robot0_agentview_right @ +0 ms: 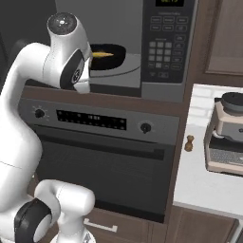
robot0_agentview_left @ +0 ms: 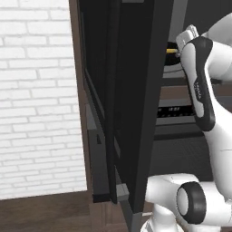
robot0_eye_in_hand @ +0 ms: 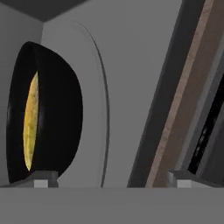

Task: Pick the cucumber from the sink and place it in the bowl. Then pick the bowl and place it in the microwave. Then close the microwave door and press the start button.

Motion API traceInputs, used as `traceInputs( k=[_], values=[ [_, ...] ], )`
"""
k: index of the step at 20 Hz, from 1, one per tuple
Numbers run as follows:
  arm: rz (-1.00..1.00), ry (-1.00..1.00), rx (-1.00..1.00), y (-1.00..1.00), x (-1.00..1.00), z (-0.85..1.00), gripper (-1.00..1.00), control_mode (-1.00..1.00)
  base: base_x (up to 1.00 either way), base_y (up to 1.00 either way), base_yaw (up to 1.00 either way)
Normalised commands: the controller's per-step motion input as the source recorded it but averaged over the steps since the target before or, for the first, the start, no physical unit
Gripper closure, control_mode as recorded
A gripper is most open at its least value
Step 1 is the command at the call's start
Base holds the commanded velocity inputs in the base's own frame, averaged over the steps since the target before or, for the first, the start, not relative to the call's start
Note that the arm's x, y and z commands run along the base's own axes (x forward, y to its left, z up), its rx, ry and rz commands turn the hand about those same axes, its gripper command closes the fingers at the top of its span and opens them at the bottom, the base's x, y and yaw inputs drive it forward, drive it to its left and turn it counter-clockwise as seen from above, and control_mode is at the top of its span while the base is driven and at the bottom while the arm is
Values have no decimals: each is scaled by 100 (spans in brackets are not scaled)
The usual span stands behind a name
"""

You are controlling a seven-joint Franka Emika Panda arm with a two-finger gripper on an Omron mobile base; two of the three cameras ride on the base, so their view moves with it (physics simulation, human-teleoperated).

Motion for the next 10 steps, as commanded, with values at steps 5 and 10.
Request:
traceInputs(
  k=[5, 10],
  values=[
    [0, 0, -2, 0, -49, -18, -100, -100, 0, 0, 0],
    [0, 0, -14, 0, 0, -21, -100, -100, 0, 0, 0]
  ],
)
